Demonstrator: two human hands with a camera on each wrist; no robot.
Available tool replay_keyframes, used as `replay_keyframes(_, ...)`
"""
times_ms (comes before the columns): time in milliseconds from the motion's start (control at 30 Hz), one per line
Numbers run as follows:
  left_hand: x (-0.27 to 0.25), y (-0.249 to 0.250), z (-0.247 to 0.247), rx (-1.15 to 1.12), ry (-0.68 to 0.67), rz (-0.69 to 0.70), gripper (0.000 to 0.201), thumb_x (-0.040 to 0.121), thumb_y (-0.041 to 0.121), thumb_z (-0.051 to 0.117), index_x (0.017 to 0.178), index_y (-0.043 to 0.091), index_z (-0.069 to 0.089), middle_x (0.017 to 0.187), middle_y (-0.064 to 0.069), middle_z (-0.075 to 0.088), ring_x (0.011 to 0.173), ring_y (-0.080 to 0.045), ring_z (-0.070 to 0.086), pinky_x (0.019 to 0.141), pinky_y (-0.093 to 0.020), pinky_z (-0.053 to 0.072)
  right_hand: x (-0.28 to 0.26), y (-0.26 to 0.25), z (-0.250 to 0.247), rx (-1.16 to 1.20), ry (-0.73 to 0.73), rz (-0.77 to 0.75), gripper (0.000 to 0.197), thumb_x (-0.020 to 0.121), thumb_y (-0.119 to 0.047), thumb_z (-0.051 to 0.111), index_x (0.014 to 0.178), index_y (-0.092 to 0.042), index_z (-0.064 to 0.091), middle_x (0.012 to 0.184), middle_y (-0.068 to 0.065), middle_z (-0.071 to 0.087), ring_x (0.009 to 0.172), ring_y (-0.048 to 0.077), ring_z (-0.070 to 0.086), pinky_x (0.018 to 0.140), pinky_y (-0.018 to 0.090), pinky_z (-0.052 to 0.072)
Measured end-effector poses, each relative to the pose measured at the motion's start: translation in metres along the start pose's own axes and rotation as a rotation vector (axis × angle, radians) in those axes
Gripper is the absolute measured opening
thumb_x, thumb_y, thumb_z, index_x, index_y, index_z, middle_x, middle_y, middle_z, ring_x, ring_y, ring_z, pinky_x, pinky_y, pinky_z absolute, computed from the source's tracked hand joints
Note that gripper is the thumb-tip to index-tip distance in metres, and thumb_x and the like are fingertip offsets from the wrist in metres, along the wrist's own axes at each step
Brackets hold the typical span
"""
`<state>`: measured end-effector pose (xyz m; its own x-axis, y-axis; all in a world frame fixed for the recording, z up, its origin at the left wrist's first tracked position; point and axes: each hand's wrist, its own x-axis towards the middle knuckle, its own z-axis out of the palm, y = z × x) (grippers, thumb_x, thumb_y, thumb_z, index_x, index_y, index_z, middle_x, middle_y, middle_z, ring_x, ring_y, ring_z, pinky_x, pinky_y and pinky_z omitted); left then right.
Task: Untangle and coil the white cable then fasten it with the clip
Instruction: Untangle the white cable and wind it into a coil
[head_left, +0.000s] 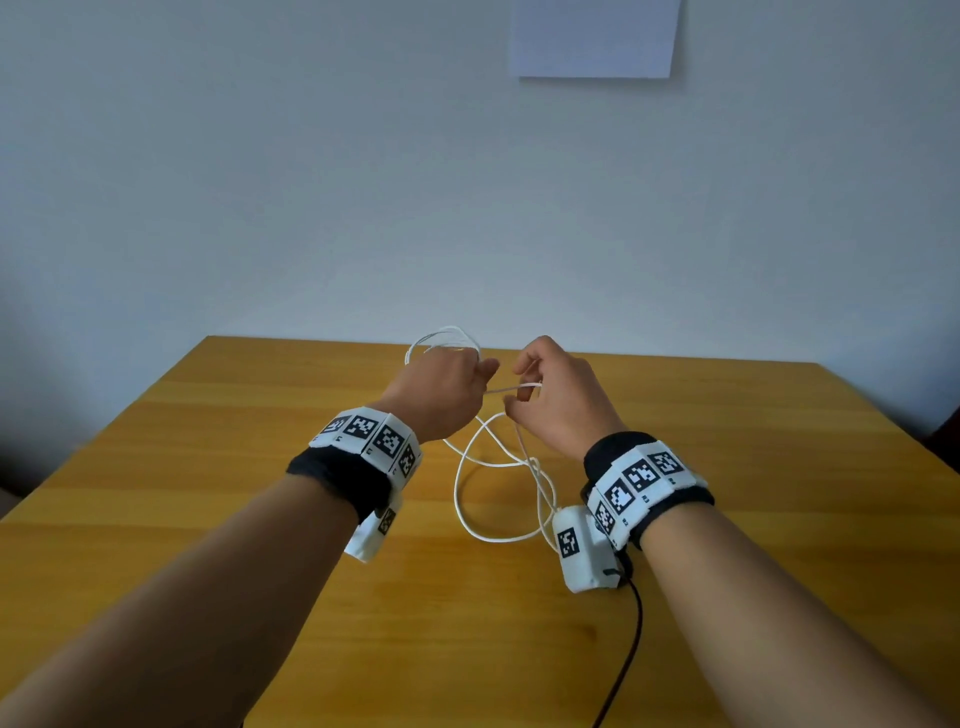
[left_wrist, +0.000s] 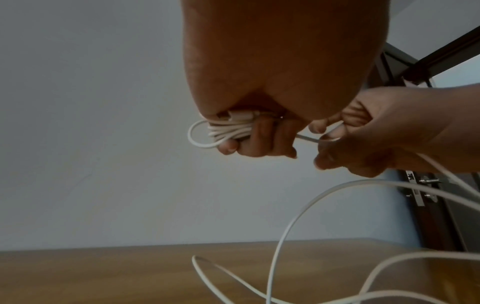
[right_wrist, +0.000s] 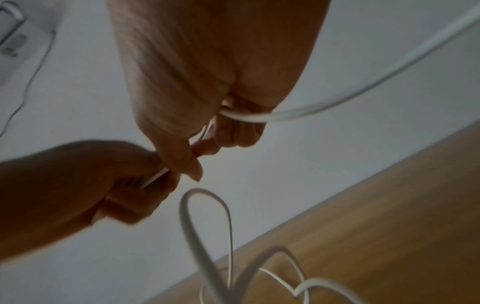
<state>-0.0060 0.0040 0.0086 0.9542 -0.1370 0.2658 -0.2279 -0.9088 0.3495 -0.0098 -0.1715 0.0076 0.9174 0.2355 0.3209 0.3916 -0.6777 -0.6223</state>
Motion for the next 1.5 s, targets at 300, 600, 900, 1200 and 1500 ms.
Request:
replay_keyframes(300,-0.005,-0.008,-0.006,-0.069,-0.03,-0.056,0.065,0.104,0.051,0.034,0.056,0.007,0.037,0.059,-0.003,0.039,0.051,-0.017,0.041,0.058,-0.033,0.029,0.007,0.021,-0.01,0.424,-0.13,0.24,0.029,0.095,-0.039,0.07,0.092,-0.01,0.075,0.05,-0.007,0.06,0.051,0.011,0.059,0.068,0.031,0.057)
replay_keyframes(600,0.0,-0.01,-0.015,-0.447,-0.1,-0.332,0.07,0.085,0.079,0.043,0.056,0.016,0.037,0.055,-0.006,0.044,0.05,-0.02,0.041,0.059,-0.031,0.039,0.006,0.022,-0.017,0.524,-0.115,0.197,0.03,0.101,-0.031,0.063,0.095,-0.005,0.076,0.06,-0.004,0.049,0.045,0.01,0.043,0.049,0.023,0.04)
replay_keyframes(900,-0.01,0.014,-0.017,-1.208,-0.424,-0.305,0.059,0.105,0.046,0.038,0.052,0.024,0.023,0.048,0.003,0.015,0.043,-0.015,0.015,0.05,-0.029,0.021,0.018,0.016,-0.006,0.271,0.122,0.066,0.031,0.105,-0.036,0.054,0.091,-0.019,0.076,0.057,-0.007,0.053,0.05,0.008,0.047,0.054,0.02,0.042)
replay_keyframes(1200,-0.006,0.036,-0.028,-1.849,-0.202,-0.168,0.039,0.106,0.035,0.035,0.071,0.019,0.032,0.055,0.002,0.03,0.049,-0.017,0.032,0.063,-0.032,0.029,0.016,-0.001,0.004,0.204,-0.029,0.046,0.026,0.104,-0.018,0.049,0.089,-0.028,0.069,0.07,0.002,0.066,0.062,0.02,0.058,0.061,0.031,0.044)
replay_keyframes(1500,0.0,0.048,-0.033,-1.543,0.129,-0.06,0.045,0.108,0.045,0.022,0.085,0.011,0.039,0.089,-0.018,0.076,0.089,-0.042,0.073,0.086,-0.047,0.053,0.012,-0.006,0.011,0.217,-0.224,0.088,0.017,0.102,-0.025,0.057,0.115,-0.024,0.067,0.067,-0.002,0.066,0.049,-0.001,0.057,0.067,0.029,0.047)
